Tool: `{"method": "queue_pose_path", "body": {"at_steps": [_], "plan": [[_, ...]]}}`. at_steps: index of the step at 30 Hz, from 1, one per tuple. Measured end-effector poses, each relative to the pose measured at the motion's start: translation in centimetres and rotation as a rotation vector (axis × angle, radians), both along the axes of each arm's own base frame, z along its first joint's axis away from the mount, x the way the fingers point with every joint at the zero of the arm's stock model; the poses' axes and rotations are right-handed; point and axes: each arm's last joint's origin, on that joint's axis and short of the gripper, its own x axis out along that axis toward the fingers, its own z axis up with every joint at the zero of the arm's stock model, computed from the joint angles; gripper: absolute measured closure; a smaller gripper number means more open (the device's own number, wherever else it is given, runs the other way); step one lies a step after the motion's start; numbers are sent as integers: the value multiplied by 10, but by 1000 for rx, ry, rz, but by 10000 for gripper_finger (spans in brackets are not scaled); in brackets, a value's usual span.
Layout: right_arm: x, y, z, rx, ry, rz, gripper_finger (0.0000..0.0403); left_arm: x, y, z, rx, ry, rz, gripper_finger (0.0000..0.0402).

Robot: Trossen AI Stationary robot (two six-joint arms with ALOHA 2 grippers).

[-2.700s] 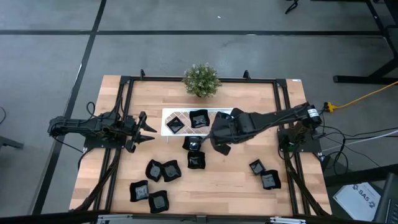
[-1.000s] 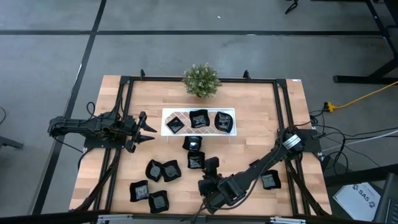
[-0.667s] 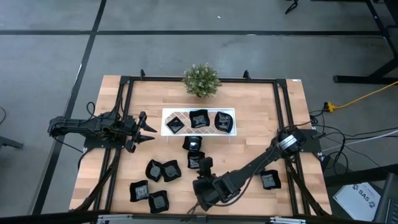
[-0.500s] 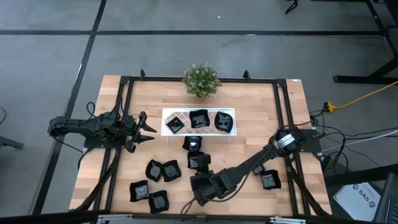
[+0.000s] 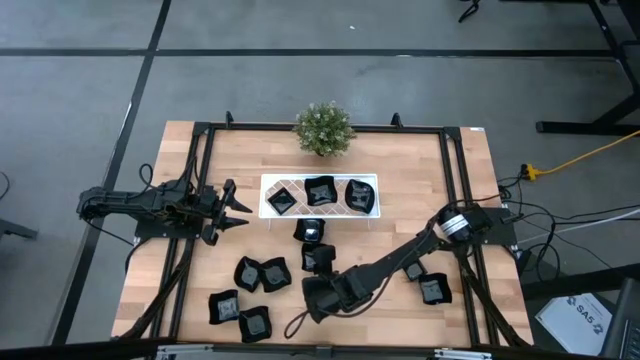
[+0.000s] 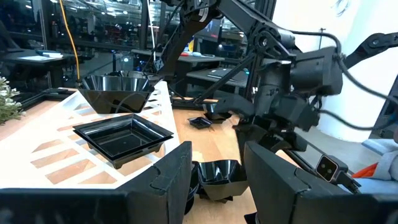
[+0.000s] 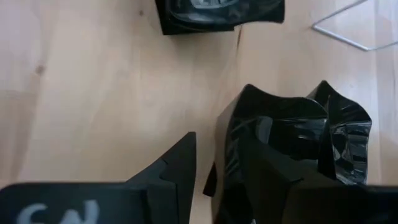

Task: Pick & Place Mini shaped plates
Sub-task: Stack the black distorted square plate on top of the black distorted square plate on the shelf

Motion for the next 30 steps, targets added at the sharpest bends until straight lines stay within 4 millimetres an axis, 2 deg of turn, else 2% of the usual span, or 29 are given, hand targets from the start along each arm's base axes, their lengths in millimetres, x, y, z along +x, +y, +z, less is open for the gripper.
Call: {"method": "queue_pose_path", "body": {"at_steps": [7, 18, 26, 30], "plan": [[2, 0, -1, 5, -11, -3, 291, 0, 0, 0, 0, 0, 0, 258], [2, -1, -1, 19, -19, -23, 395, 0, 0, 0, 0, 0, 0, 258], [2, -1, 0, -15, -16, -6, 397, 0, 0, 0, 0, 0, 0, 258], [0, -2, 9, -5, -29, 0, 396, 0, 0, 0, 0, 0, 0, 258]]}}
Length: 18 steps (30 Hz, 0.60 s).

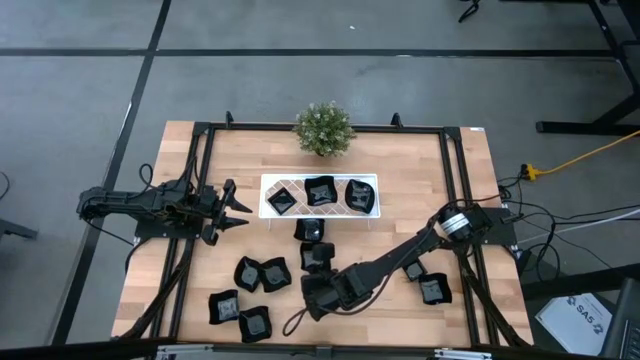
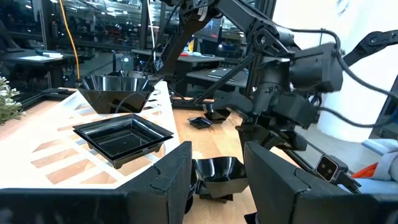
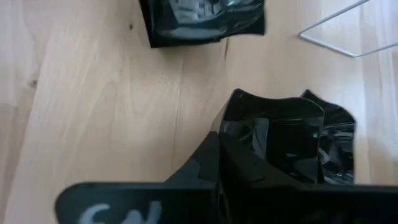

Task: Pick & Place Mini shaped plates
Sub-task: Stack the black distorted square plate on top of the black distorted square plate on the shelf

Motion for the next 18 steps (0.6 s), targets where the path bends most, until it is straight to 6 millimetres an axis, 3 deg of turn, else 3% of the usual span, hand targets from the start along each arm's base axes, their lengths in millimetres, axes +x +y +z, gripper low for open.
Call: {"method": "queue_pose_path", "body": {"at_steps": [18], "plan": [[-15, 0, 60, 3, -106, 92, 399, 0, 0, 0, 0, 0, 0, 258]]}}
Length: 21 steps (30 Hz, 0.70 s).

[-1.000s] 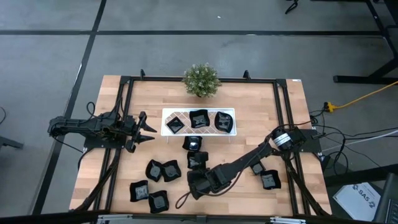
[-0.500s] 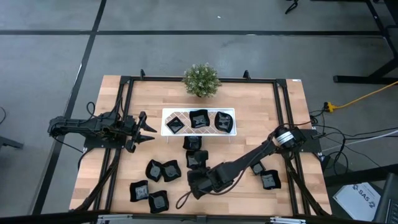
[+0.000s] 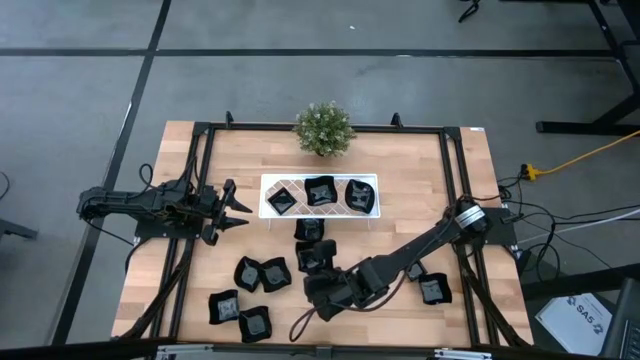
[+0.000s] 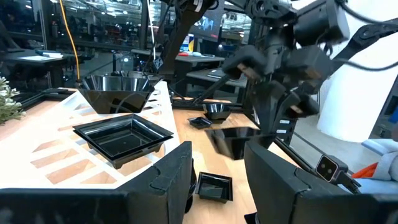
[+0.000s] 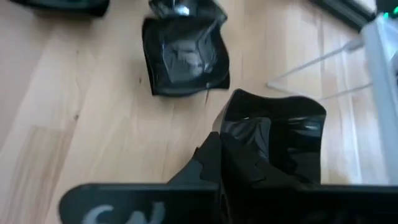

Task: Pick & Place Mini shaped plates
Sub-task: Stack the black distorted square plate on top of the black distorted square plate on the shelf

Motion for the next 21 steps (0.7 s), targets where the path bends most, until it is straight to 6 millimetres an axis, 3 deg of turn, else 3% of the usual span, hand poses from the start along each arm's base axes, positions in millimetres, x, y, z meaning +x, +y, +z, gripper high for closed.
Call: {"method": "queue_pose_path", "body": {"at_steps": [9, 21], "plan": [[-2, -3, 29, -83, -93, 79, 399, 0, 0, 0, 0, 0, 0, 258], [5, -17, 42, -466, -159, -38, 399, 0, 0, 0, 0, 0, 0, 258]]}}
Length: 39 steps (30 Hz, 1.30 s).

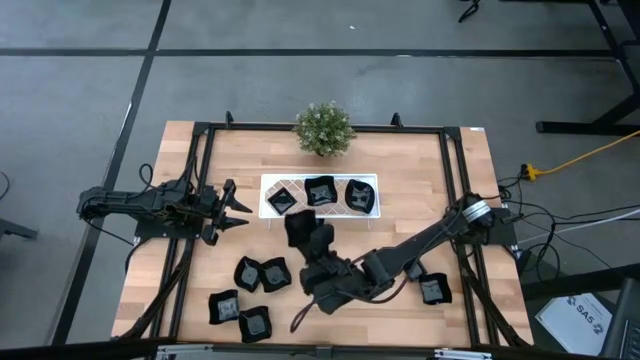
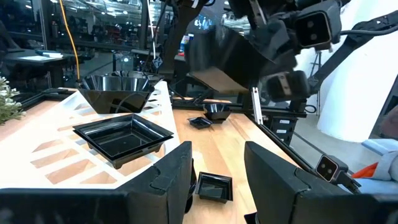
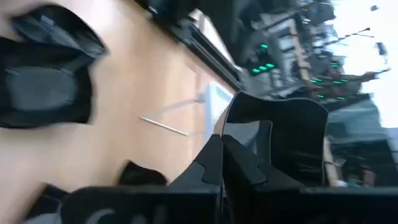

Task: Pick & Place Mini shaped plates
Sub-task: Stack the black distorted square plate on top of the black distorted square plate on the shelf

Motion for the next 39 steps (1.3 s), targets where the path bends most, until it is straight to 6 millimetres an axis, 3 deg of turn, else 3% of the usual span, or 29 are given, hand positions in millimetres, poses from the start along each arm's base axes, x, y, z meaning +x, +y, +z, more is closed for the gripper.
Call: {"method": "queue_pose_path", "body": {"at_steps": [15, 39], "plan": [[-15, -50, 16, -55, 150, -121, 399, 0, 0, 0, 0, 0, 0, 258], [-4, -104, 9, 72, 291, -139, 398, 0, 0, 0, 0, -1, 0, 258]]}}
